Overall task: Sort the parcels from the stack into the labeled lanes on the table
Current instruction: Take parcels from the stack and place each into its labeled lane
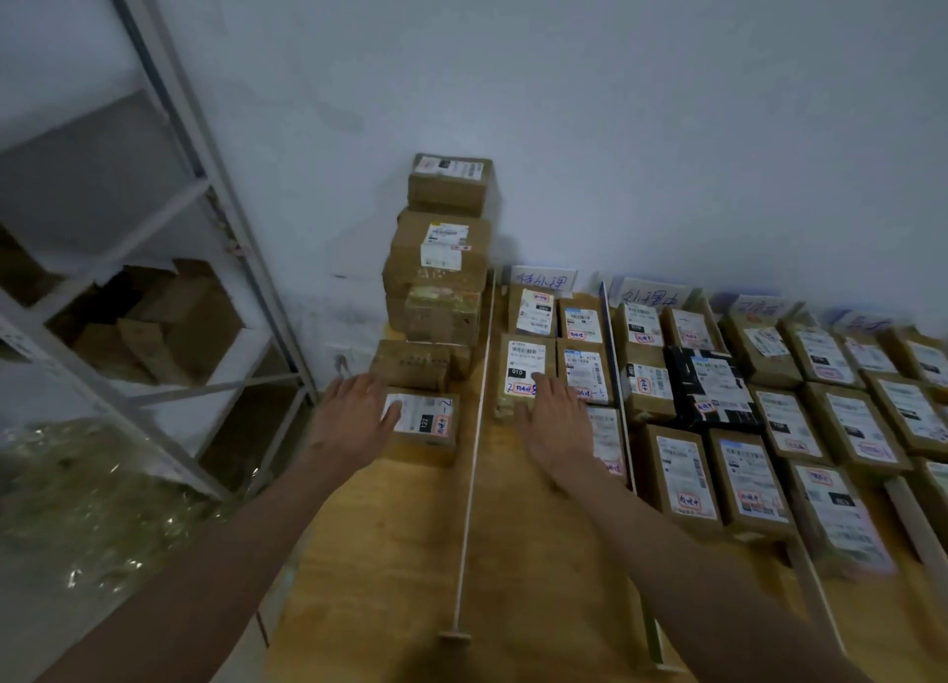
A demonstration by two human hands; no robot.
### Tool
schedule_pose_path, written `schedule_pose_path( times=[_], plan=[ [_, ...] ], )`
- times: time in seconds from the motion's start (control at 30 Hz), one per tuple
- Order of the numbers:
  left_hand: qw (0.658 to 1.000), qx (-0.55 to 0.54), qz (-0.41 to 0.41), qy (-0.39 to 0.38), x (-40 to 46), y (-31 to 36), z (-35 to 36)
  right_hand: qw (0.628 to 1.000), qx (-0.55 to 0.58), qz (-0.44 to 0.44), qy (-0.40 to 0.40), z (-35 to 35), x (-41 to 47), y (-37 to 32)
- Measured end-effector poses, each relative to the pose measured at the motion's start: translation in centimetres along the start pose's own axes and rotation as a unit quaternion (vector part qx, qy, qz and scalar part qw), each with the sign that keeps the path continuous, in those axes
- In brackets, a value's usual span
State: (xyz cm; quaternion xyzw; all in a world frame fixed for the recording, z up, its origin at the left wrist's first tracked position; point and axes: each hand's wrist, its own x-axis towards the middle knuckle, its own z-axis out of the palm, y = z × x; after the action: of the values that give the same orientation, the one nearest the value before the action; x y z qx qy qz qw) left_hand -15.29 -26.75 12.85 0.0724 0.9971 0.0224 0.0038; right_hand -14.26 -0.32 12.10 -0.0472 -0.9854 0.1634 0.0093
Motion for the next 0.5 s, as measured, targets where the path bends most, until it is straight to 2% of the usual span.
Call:
schedule_pose_path(
  times=[0.13,0.3,0.5],
  plan=[
    [1.0,-0.024,0.0,0.018,5.7,-3.5,-1.3,0.999,0.038,0.003,0.01,-0.6,5.9,-4.2],
    [0.996,-0.091,-0.01,0.023,15.1,-6.7,-4.2,0.994,0.09,0.064,0.012,-2.3,14.4,-8.0],
    [0.962,-0.262,-0.072,-0.006,24.6,-6.7,-5.5,0.975,0.179,0.13,0.011,-2.7,23.3,-9.6]
  ],
)
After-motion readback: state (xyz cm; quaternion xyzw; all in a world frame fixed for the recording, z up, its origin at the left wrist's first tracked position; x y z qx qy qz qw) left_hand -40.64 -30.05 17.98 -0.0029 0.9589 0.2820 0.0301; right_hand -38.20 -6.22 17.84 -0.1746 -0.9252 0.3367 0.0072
